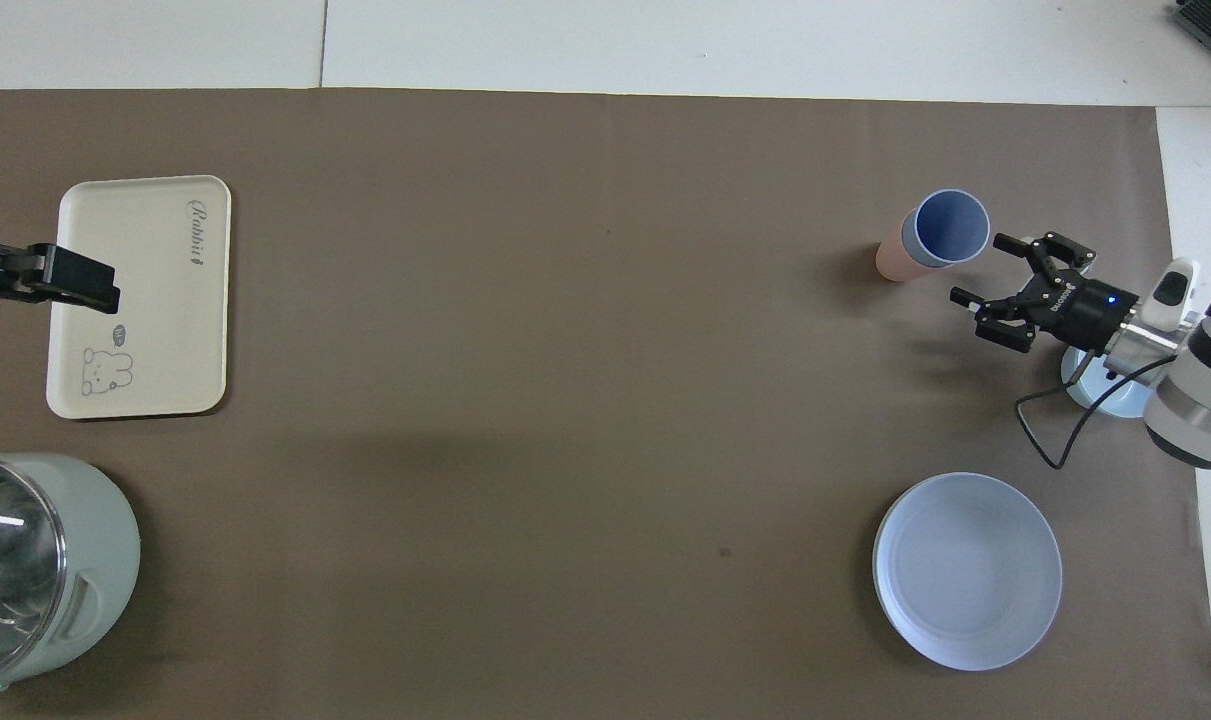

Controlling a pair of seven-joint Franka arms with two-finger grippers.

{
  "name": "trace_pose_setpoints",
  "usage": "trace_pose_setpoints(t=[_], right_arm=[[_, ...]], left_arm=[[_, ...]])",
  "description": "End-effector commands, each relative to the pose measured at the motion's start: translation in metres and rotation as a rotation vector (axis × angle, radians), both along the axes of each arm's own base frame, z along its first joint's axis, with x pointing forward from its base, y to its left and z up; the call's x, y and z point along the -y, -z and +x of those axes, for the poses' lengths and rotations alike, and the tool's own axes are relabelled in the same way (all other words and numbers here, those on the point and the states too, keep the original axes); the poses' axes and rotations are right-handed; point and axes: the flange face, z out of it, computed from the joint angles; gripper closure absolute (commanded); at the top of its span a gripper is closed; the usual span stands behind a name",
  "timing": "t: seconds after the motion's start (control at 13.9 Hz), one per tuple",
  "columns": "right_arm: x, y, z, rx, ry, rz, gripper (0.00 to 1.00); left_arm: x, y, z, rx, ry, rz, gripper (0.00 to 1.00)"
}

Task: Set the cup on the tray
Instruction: 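Move the right gripper to the blue cup and grasp its rim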

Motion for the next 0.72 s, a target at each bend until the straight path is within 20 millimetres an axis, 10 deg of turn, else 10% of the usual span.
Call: trace_pose_setpoints(t=[0.0,0.65], right_arm=[[-0.012,0.009,0.001,0.024,0.007,0.004,0.0],[-0.043,0.011,0.011,0.047,0.059,0.038,0.0]], left_arm=[[-0.002,-0.003,-0.007,0.006,0.003,0.013,0.0],[-0.002,-0.003,-0.007,0.006,0.003,0.013,0.0]])
